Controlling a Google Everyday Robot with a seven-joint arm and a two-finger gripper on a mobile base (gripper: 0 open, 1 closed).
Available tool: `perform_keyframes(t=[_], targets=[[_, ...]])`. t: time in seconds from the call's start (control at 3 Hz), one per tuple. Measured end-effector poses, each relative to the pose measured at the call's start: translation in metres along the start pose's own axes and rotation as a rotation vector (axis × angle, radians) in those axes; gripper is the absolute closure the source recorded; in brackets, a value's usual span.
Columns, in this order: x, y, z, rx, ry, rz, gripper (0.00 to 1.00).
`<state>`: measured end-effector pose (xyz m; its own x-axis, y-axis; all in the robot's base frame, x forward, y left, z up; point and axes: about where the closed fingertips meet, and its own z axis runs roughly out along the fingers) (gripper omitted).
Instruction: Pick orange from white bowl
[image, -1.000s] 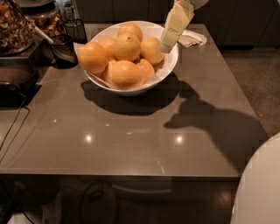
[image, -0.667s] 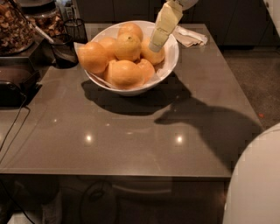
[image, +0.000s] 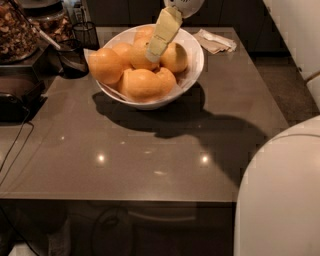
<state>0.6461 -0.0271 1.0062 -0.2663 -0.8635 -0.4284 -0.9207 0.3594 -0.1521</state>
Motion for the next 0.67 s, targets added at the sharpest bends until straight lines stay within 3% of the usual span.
perform_keyframes(t=[0.33, 0.67], targets=[[-0.0100, 0.0074, 0.0114, -0.026, -0.005, 0.037, 0.03], [-0.0176, 0.0122, 0.0191, -0.044, -0.007, 0.071, 0.19]])
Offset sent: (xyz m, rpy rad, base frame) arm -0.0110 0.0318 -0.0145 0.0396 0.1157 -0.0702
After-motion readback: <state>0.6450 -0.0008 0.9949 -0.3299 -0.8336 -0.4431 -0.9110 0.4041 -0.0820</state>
